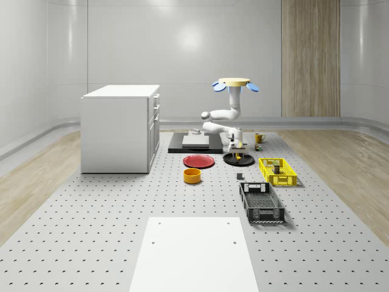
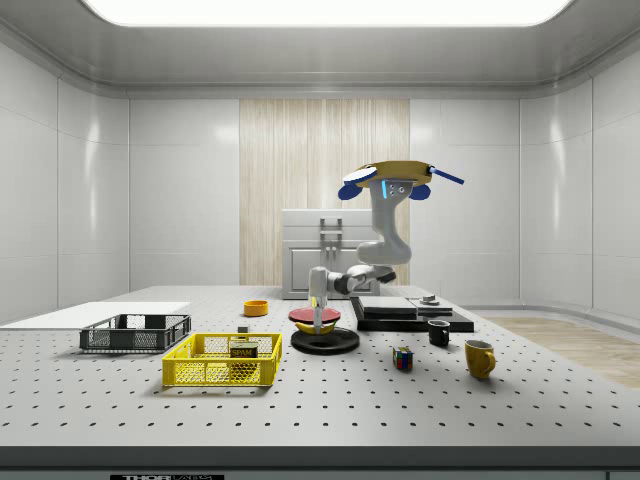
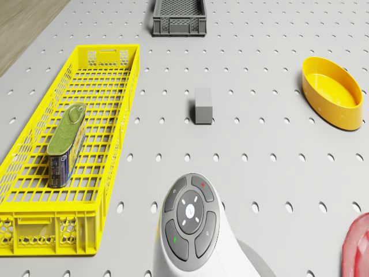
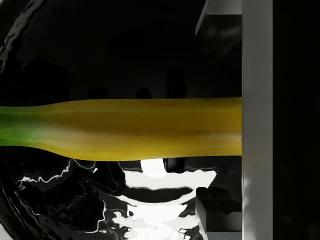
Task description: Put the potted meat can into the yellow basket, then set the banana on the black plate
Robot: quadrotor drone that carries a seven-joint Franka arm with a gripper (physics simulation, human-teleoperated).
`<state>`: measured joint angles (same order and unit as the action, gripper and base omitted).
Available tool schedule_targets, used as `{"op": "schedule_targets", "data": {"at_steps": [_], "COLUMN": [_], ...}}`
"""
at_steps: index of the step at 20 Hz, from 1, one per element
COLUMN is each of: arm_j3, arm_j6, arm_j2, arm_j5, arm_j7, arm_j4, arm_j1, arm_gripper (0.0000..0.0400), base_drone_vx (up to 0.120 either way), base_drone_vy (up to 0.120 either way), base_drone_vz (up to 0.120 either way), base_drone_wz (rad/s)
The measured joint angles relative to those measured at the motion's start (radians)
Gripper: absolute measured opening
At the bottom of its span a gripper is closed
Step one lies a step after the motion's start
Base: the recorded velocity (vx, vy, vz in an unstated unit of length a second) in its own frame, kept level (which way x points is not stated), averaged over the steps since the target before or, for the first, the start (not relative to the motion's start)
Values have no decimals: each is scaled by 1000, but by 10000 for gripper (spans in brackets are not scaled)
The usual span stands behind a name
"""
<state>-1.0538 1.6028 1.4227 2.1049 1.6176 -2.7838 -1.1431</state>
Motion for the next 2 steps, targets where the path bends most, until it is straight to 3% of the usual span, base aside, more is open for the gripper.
{"op": "schedule_targets", "data": {"at_steps": [2], "arm_j3": [-12], "arm_j6": [-7], "arm_j2": [0], "arm_j5": [-12], "arm_j7": [1], "arm_j4": [-6], "arm_j1": [3], "arm_gripper": [391], "base_drone_vx": [0], "base_drone_vy": [0], "base_drone_vz": [0], "base_drone_wz": [0]}}
